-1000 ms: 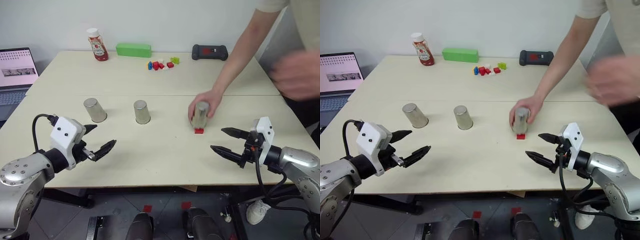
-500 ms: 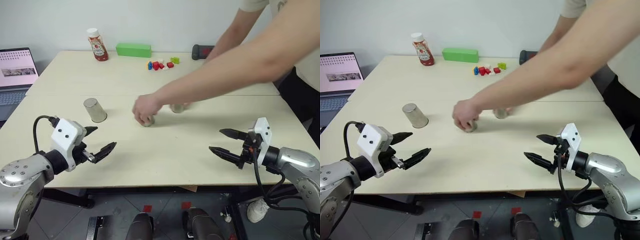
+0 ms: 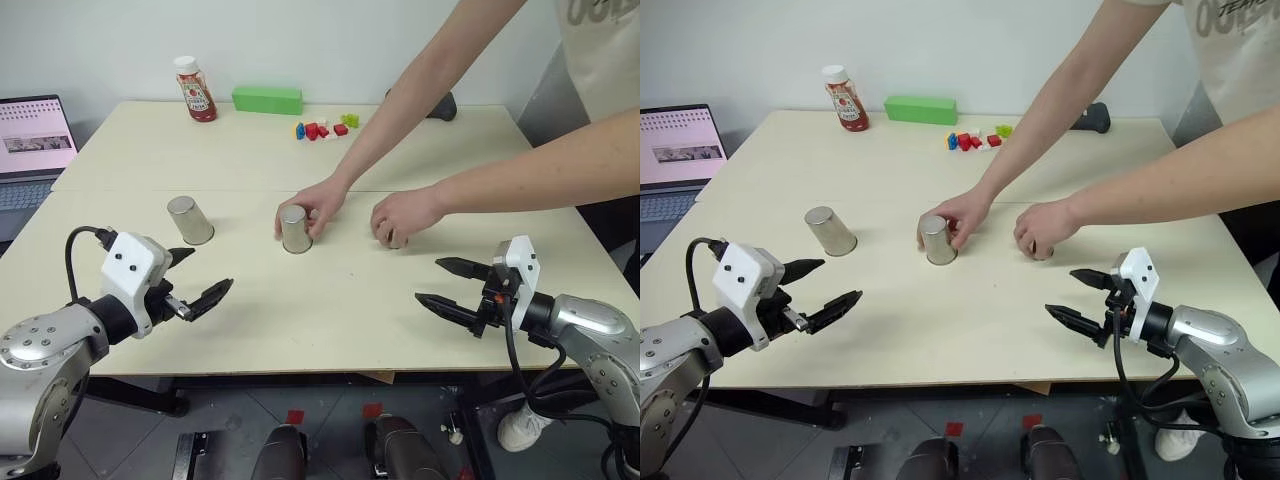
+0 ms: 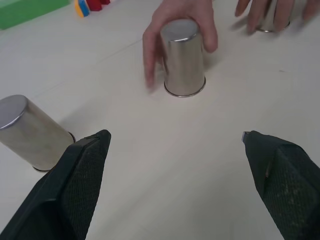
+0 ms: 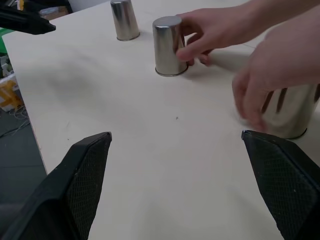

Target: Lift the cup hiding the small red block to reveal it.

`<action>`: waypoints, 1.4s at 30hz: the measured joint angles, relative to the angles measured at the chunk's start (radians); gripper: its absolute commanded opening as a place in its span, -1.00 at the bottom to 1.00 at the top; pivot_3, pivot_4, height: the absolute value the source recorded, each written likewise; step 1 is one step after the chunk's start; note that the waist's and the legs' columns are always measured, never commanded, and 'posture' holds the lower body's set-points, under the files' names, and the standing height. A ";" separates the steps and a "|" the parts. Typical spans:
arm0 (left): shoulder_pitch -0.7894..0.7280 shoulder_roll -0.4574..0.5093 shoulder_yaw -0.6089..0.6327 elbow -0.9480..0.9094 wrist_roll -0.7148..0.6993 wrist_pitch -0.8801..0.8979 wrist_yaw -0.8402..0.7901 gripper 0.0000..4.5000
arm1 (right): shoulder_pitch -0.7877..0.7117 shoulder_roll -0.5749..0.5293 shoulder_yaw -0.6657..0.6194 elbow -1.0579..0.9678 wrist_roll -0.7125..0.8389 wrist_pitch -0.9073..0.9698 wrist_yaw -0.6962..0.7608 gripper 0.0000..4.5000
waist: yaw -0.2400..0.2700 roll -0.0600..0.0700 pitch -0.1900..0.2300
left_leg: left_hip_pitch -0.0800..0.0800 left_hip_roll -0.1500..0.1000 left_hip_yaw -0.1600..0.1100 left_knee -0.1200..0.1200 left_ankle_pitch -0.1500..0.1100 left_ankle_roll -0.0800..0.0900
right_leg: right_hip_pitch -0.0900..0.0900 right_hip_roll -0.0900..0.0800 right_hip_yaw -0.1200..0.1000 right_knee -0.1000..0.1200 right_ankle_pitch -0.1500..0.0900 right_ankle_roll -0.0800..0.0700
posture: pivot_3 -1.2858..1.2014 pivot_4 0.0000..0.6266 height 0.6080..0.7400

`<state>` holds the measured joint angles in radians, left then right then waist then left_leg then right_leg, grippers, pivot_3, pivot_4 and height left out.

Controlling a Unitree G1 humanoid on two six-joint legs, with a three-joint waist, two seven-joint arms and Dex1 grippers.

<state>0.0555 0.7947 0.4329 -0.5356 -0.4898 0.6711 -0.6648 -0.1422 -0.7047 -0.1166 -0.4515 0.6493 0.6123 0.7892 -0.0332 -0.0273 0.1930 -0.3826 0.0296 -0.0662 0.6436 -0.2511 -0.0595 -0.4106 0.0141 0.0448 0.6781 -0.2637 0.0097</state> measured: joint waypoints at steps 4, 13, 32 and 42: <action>-0.032 -0.009 -0.022 0.008 -0.014 0.026 0.007 1.00 | -0.057 0.015 0.020 -0.022 0.031 0.039 -0.009 0.97 | 0.000 0.000 0.000 | 0.000 0.000 0.000 0.000 0.000 0.000 | 0.000 0.000 0.000 0.000 0.000 0.000 | 0.03 -0.52 1.00; -0.226 -0.029 -0.152 0.191 0.007 0.034 0.006 1.00 | -0.156 0.050 0.092 -0.032 0.037 0.066 -0.029 0.97 | 0.004 0.000 0.000 | -0.001 -0.001 -0.001 0.000 0.000 0.000 | 0.000 0.000 -0.001 0.000 0.003 0.005 | 0.03 -0.52 1.00; -0.647 -0.245 -0.475 0.795 0.222 -0.265 -0.102 1.00 | -0.091 0.036 0.121 -0.149 0.039 0.094 -0.035 0.97 | 0.002 0.000 0.000 | -0.003 -0.001 -0.001 0.001 0.000 0.000 | 0.000 0.001 -0.001 -0.001 0.004 0.007 | 0.03 -0.52 1.00; -0.800 -0.325 -0.487 1.066 0.305 -0.400 -0.091 1.00 | -0.081 0.041 0.134 -0.185 0.041 0.117 -0.070 0.97 | 0.001 0.000 0.000 | -0.003 -0.001 -0.001 0.001 0.000 0.000 | -0.001 0.001 -0.002 -0.001 0.004 0.007 | 0.03 -0.52 1.00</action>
<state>-0.7445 0.4700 -0.0542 0.5305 -0.1845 0.2716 -0.7556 -0.2232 -0.6642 0.0170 -0.6362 0.6899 0.7288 0.7192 -0.0324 -0.0275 0.1932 -0.3857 0.0288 -0.0675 0.6443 -0.2510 -0.0594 -0.4112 0.0149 0.0433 0.6776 -0.2594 0.0171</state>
